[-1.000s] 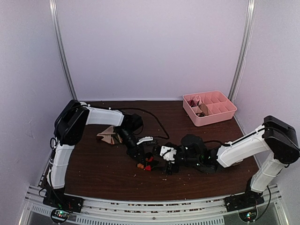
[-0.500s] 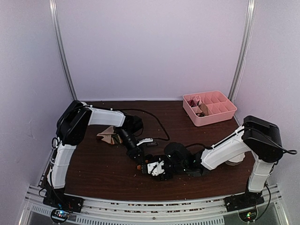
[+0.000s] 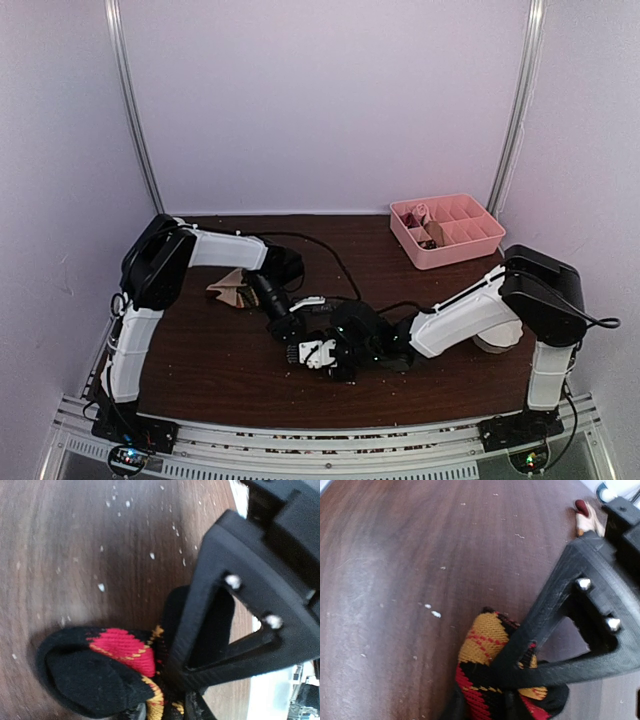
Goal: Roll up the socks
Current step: Roll the sock at the center of the board.
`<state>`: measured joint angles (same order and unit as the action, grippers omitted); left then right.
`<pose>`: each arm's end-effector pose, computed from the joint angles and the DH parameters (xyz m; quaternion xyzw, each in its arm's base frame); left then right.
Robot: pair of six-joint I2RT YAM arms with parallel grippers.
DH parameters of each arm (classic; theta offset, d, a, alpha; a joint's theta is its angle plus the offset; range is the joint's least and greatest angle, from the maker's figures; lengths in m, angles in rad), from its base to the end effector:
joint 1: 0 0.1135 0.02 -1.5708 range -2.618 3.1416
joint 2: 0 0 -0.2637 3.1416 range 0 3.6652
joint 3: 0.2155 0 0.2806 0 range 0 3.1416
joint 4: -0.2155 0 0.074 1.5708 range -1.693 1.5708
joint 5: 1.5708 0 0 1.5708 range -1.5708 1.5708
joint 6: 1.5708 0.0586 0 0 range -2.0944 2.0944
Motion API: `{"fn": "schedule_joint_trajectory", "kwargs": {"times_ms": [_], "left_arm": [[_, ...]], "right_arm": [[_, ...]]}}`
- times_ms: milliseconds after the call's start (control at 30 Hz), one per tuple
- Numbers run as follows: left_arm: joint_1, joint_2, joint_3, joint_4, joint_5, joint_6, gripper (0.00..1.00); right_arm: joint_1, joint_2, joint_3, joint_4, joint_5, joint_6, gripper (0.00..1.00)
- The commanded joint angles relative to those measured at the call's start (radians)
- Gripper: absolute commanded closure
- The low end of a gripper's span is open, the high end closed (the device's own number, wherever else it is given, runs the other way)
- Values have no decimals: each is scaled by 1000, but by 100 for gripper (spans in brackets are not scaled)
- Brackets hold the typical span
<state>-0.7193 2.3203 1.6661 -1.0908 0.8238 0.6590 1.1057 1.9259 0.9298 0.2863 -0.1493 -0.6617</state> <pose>0.2981 -0.3183 0.0753 -0.5536 -0.7267 0.3963 0.0917 0.1766 0.3714 0.0773 -0.7203 0.5508 0.1577 0.3910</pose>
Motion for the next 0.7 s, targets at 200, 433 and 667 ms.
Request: {"fn": "schedule_joint_trajectory", "kwargs": {"times_ms": [200, 433, 667], "left_arm": [[38, -115, -113, 67, -110, 19, 56], [93, -420, -307, 251, -251, 2, 2], [87, -657, -466, 360, -321, 16, 4]], "right_arm": [[-29, 139, 54, -307, -230, 374, 93], [-79, 180, 102, -319, -404, 644, 100], [-145, 160, 95, -120, -559, 1002, 100]]}}
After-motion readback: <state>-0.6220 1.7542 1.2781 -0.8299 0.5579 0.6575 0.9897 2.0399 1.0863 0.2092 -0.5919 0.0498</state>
